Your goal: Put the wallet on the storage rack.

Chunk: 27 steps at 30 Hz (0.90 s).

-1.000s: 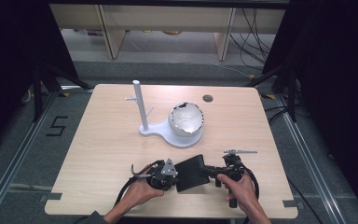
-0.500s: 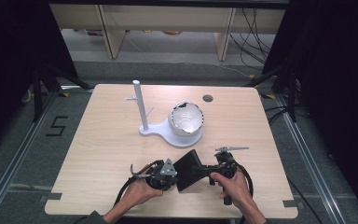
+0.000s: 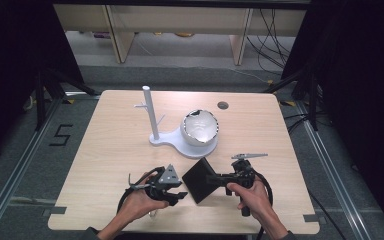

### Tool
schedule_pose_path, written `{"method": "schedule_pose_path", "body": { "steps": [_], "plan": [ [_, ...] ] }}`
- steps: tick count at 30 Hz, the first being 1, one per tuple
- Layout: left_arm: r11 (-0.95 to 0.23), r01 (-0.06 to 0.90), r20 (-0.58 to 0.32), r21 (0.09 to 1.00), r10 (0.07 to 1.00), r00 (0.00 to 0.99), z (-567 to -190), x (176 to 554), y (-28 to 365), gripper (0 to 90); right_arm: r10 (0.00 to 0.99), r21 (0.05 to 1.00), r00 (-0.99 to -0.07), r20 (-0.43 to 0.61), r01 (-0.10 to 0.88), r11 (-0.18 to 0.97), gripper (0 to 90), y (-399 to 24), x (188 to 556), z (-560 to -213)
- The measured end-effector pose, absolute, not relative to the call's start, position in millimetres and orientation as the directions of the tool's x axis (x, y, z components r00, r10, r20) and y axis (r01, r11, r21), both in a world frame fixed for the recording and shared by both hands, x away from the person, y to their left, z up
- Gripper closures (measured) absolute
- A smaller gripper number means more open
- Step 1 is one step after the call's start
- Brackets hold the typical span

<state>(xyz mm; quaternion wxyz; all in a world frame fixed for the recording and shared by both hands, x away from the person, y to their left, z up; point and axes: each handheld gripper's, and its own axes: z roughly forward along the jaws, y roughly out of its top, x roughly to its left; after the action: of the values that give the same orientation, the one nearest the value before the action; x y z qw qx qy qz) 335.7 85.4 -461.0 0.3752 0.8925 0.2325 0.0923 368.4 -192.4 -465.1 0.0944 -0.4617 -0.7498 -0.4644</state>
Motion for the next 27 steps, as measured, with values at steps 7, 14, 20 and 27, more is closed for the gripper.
{"method": "schedule_pose_path", "body": {
  "steps": [7,14,20,27],
  "plan": [
    [-0.553,0.413,-0.024,0.723,0.578,0.816,-448.5,327.5,123.6,41.2,0.590,0.615,-0.573,0.569,0.773,0.158,77.6,-191.7,374.5,-439.3],
    [-0.518,0.464,-0.043,0.718,0.632,0.774,-451.9,319.6,150.5,34.7,0.600,0.655,-0.602,0.527,0.738,0.166,77.6,-199.8,388.8,-423.1],
    [-0.511,0.486,-0.045,0.709,0.655,0.754,-458.2,310.0,171.7,32.2,0.623,0.648,-0.589,0.515,0.743,0.166,77.6,-206.4,398.9,-406.4],
    [-0.469,0.511,-0.044,0.720,0.704,0.709,-461.7,302.3,199.8,31.4,0.635,0.681,-0.609,0.475,0.712,0.174,77.6,-216.9,410.4,-386.4]
  ]
}}
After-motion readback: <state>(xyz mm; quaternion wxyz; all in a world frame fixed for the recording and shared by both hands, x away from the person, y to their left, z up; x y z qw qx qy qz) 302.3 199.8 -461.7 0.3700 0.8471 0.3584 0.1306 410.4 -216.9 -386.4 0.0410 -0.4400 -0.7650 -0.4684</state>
